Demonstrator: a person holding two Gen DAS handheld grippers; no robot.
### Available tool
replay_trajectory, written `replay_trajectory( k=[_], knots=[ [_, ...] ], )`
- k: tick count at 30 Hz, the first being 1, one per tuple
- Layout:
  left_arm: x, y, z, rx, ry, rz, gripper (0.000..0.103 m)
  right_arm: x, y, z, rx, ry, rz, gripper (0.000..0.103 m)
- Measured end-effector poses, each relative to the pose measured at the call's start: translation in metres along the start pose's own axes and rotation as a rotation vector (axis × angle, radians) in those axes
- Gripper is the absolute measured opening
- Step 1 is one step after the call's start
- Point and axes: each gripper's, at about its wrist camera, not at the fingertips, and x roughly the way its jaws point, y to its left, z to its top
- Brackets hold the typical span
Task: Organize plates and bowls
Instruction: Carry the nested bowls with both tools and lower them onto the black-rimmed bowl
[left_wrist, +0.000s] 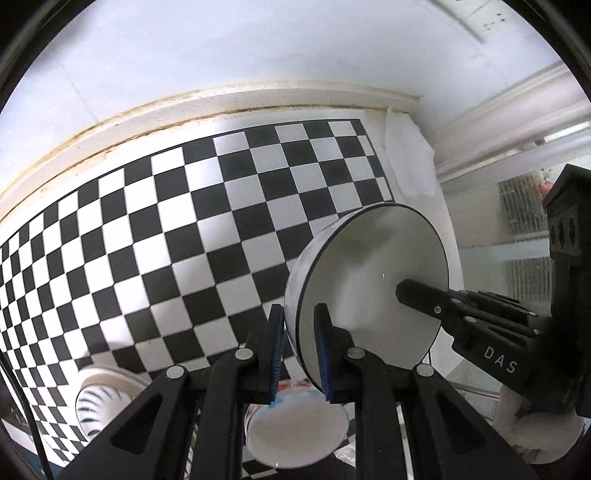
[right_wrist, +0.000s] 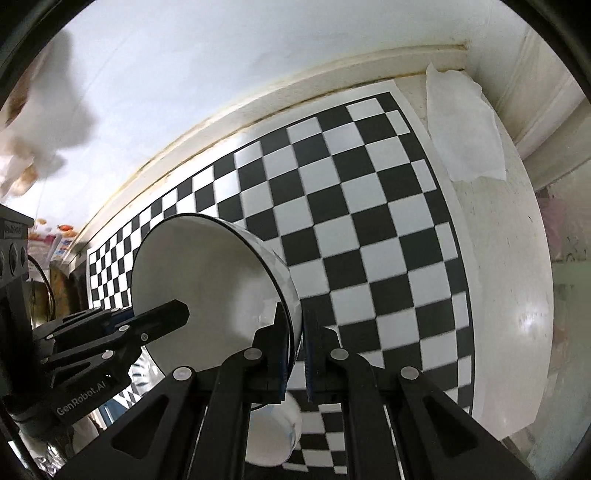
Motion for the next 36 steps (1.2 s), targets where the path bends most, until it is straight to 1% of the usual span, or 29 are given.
replay_trajectory(
  k=[7, 13, 19, 23, 31, 36],
  knots=[
    [-0.031, 0.004, -0.044, 0.004, -0.038, -0.021, 0.014, -0.027, 0.017, -0.043, -0.023, -0.021, 0.019, 0.008],
    [-0.036, 0.006, -0.083, 0.009, -0.032, -0.009, 0.014, -0.029, 0.024, -0.083, -0.036, -0.009, 0.028, 0.008],
    [-0.018, 0.016, -0.114, -0.009, 0.029, -0.020, 0.014, -0.011, 0.021, -0.118, -0.031, 0.036, 0.031, 0.008],
    [0.000, 0.022, -0.124, -0.015, 0.070, -0.011, 0.014, 0.009, 0.017, -0.134, -0.022, 0.073, 0.016, 0.008],
    [0.027, 0.029, -0.131, -0.002, 0.123, 0.037, 0.014, 0.038, 0.012, -0.146, -0.017, 0.130, -0.005, 0.009],
    [0.042, 0.032, -0.138, 0.003, 0.154, 0.058, 0.014, 0.053, 0.013, -0.151, -0.035, 0.164, -0.033, 0.009]
  ],
)
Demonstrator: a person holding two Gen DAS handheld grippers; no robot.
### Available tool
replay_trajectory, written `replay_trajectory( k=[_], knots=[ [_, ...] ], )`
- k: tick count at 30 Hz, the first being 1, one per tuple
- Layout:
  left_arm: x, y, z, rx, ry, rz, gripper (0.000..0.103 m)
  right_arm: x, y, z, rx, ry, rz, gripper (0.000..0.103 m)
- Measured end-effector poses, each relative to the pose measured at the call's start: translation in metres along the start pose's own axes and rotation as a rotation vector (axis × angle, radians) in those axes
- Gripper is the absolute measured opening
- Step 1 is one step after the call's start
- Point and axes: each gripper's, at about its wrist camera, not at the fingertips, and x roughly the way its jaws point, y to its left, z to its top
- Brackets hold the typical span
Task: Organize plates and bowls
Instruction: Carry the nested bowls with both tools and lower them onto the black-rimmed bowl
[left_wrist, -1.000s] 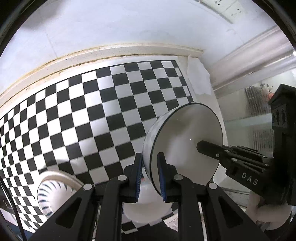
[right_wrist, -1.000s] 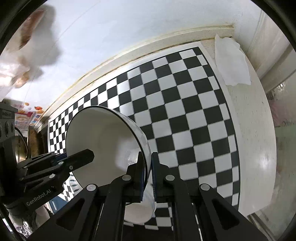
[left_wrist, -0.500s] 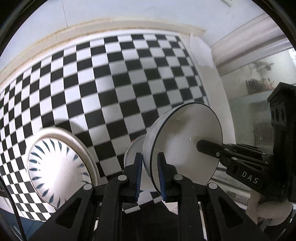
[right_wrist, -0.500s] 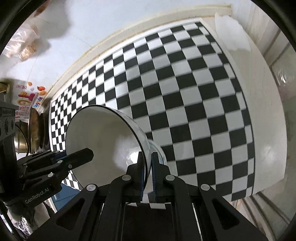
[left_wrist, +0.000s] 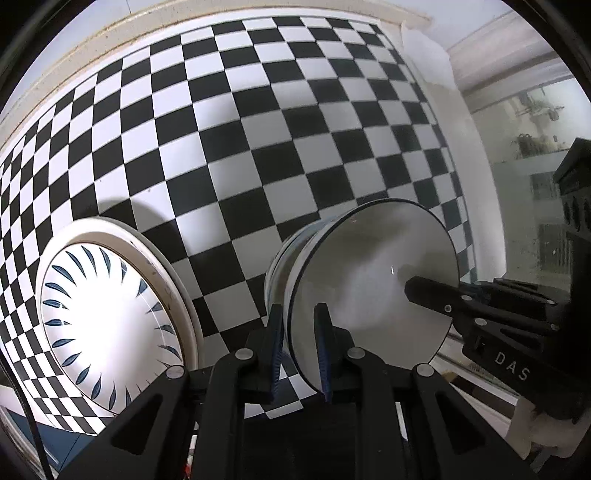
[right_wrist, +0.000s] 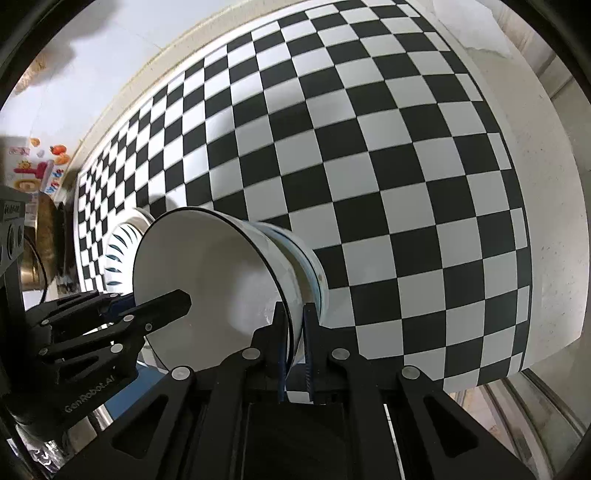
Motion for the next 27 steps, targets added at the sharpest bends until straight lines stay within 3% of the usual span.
replay_trajectory(
  k=[10, 27],
  knots=[
    [0.010, -0.009, -0.001, 0.023, -0.021, 0.078, 0.014, 0.011, 0.009, 0.003, -0.027, 0.033, -0.037, 0.010],
    [0.009, -0.007, -0.005, -0.001, -0.024, 0.093, 0.014, 0.008, 0.013, 0.005, -0.036, 0.041, -0.071, 0.013]
  ],
)
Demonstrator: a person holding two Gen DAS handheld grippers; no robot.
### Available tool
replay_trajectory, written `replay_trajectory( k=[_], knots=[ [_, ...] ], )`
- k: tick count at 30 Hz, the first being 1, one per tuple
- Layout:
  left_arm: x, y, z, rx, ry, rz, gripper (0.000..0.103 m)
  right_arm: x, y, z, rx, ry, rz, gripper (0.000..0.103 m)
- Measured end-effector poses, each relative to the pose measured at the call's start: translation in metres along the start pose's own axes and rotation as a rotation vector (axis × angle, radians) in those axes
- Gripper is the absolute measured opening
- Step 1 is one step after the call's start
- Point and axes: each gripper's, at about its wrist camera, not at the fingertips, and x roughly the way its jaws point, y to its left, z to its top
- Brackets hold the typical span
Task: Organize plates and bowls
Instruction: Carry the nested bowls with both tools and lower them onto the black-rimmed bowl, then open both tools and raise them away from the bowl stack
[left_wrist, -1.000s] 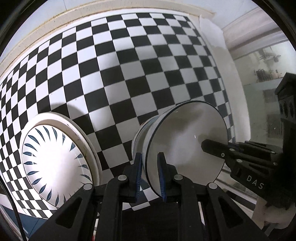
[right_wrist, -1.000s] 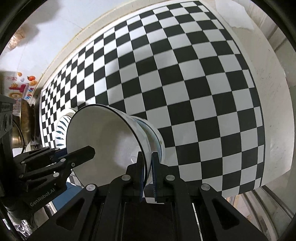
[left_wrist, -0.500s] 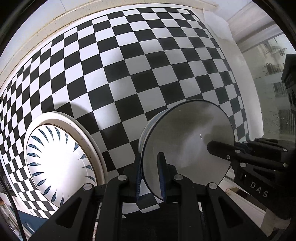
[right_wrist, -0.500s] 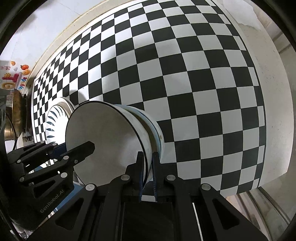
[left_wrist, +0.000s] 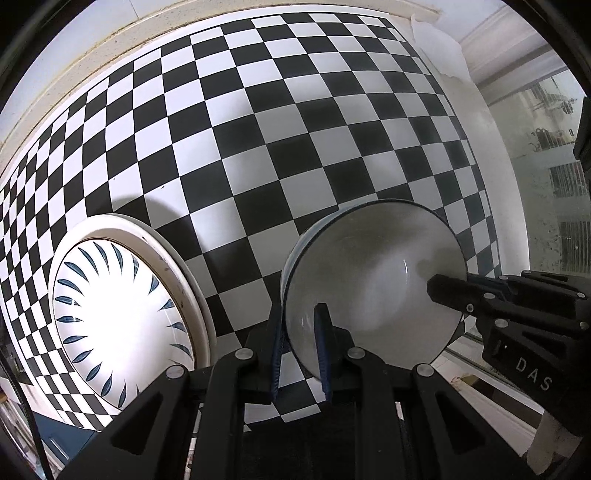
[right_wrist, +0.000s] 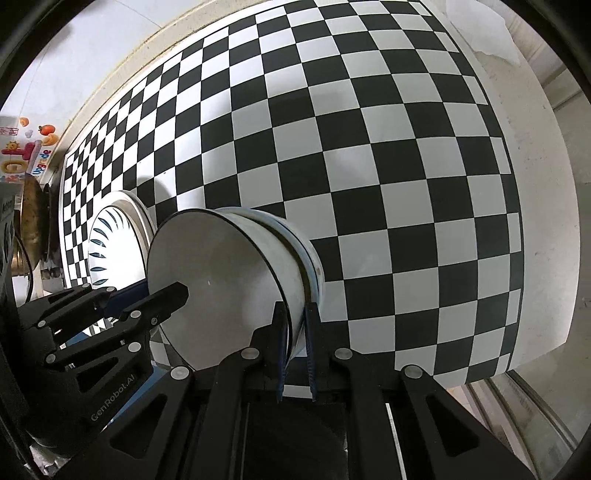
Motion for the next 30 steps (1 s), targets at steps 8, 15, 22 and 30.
replay_trajectory(
  k=[8, 15, 22, 30],
  knots=[
    [-0.021, -0.003, -0.012, 0.006, -0.060, 0.017, 0.015, -0.015, -0.004, -0.010, 0.009, -0.050, 0.009, 0.013],
    [-0.067, -0.001, -0.046, 0.014, -0.176, 0.063, 0.019, -0.058, 0.013, -0.048, -0.034, -0.174, -0.036, 0.023],
    [-0.097, 0.000, -0.083, 0.007, -0.252, 0.040, 0.043, -0.100, 0.034, -0.099, -0.059, -0.307, -0.042, 0.071],
    [-0.126, 0.002, -0.111, -0.013, -0.342, 0.033, 0.077, -0.128, 0.046, -0.146, -0.059, -0.391, -0.091, 0.083]
  ],
)
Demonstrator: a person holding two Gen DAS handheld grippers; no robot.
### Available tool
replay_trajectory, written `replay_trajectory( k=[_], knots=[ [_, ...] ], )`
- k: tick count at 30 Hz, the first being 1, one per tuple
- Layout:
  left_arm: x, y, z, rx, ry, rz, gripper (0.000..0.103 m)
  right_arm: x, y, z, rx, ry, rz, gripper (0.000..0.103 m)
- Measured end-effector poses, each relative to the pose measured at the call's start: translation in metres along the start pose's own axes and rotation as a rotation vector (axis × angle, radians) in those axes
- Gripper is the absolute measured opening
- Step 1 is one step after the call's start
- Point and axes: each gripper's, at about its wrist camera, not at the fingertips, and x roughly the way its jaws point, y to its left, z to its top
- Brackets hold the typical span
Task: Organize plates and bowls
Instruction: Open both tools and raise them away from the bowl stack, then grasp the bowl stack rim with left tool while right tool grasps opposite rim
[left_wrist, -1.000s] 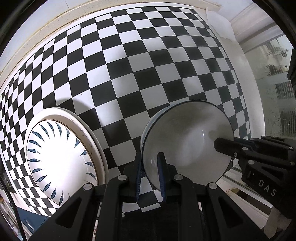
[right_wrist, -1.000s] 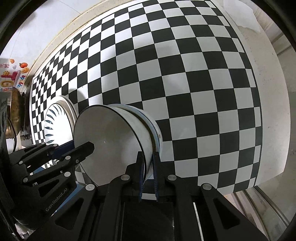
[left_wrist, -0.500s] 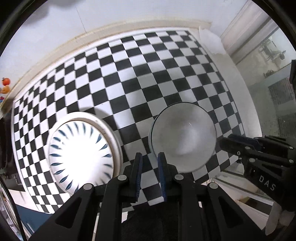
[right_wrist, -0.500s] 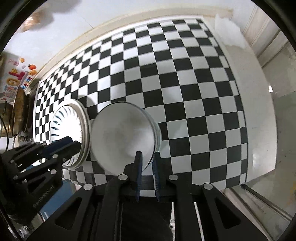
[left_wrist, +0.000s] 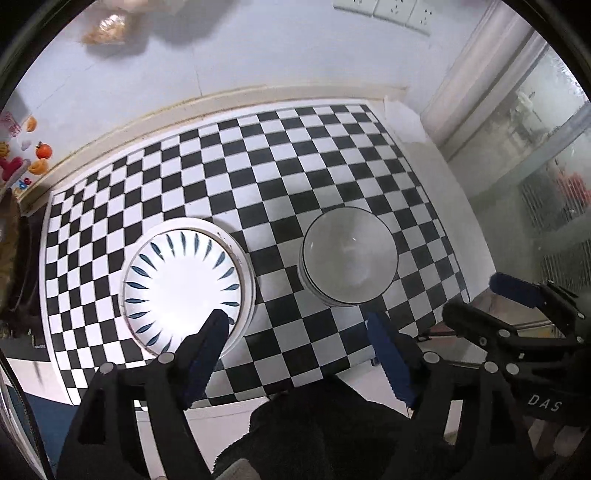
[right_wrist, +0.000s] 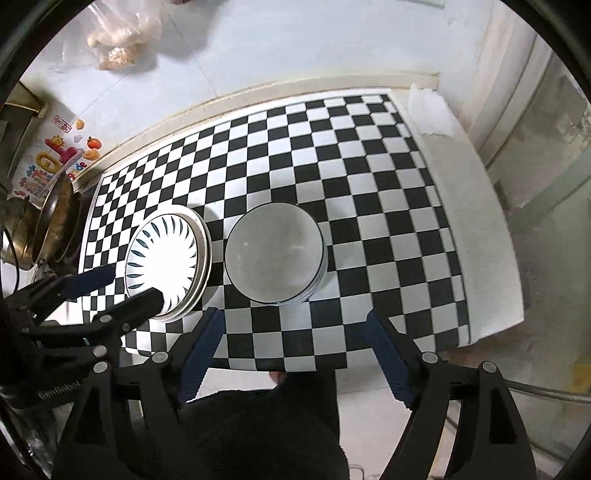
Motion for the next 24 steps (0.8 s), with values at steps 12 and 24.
replay_trajectory(
  k=[12, 24],
  knots=[
    [-0.060, -0.002, -0.028, 0.012, -0.112, 0.022, 0.077, -0.060, 0.007, -0.028, 0.003, -0.112, -0.010, 0.085],
    [-0.046, 0.014, -0.017, -0.023, -0.080, 0.019, 0.077, -0.064, 0.008, -0.028, 0.029, -0.129, 0.004, 0.086]
  ],
)
